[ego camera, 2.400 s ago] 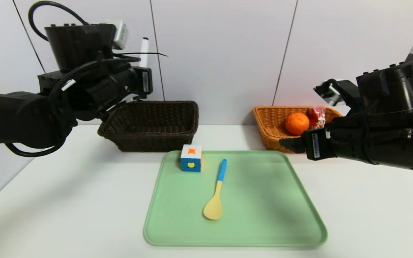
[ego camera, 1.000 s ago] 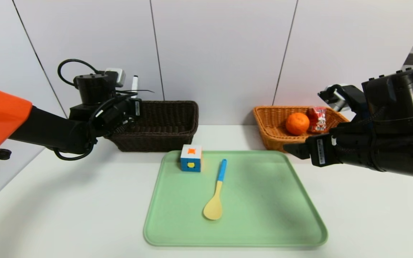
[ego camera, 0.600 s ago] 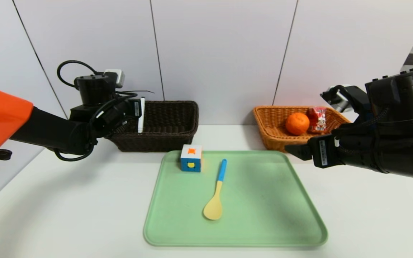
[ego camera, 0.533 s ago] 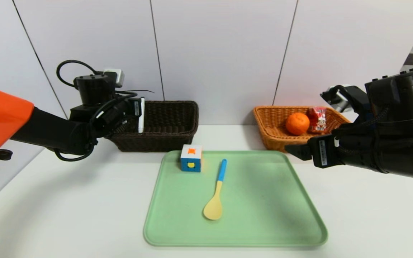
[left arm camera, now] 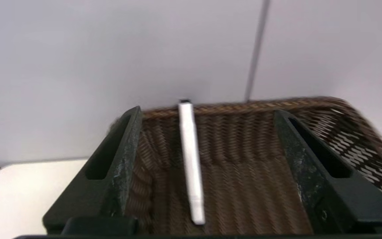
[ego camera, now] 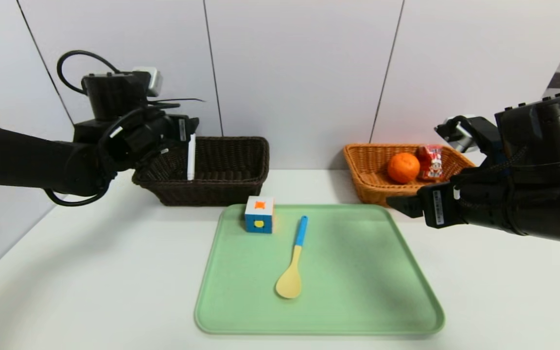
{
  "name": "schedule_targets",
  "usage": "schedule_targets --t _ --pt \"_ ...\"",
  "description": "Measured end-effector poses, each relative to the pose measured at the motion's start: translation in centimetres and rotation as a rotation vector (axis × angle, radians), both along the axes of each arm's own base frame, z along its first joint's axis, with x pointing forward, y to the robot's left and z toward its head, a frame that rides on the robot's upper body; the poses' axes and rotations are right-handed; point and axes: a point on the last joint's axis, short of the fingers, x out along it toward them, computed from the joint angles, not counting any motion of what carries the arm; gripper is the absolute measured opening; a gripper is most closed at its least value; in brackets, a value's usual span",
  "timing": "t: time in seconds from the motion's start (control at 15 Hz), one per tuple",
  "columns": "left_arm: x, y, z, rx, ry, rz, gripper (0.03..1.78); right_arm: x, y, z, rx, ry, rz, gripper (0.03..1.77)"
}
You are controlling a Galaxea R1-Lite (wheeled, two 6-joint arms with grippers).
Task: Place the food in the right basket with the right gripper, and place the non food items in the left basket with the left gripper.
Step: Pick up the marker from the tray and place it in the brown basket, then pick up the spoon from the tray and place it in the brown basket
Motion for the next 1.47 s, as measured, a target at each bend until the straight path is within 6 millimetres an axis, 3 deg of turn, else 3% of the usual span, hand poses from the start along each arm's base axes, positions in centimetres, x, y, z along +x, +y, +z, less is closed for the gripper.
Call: schedule_targets --t 0.27,0.53,0.67,0.93,1.47 --pt "-7.4 -3.7 3.2 -0.063 0.234 -0.144 1.53 0.1 0.1 0.0 0.0 -0.001 0.002 1.71" --pt "-14.6 -7.2 3.3 -0.047 0.533 -0.293 1.6 0.1 0.1 -0.1 0.0 0.004 0.001 1.71" --pt "-16.8 -7.8 3.4 -0.036 0.645 -0.319 1.63 0.0 0.0 -0.2 -0.002 0.007 -0.003 1.71" --pt "-18.1 -10.0 2.2 0.063 0.716 -0.332 1.66 -0.1 0.0 -0.2 -0.003 0.009 -0.002 1.71" --pt "-16.0 -16.6 0.0 0.001 0.77 -0.305 1.68 0.1 -0.4 -0.4 -0.005 0.011 -0.015 1.71"
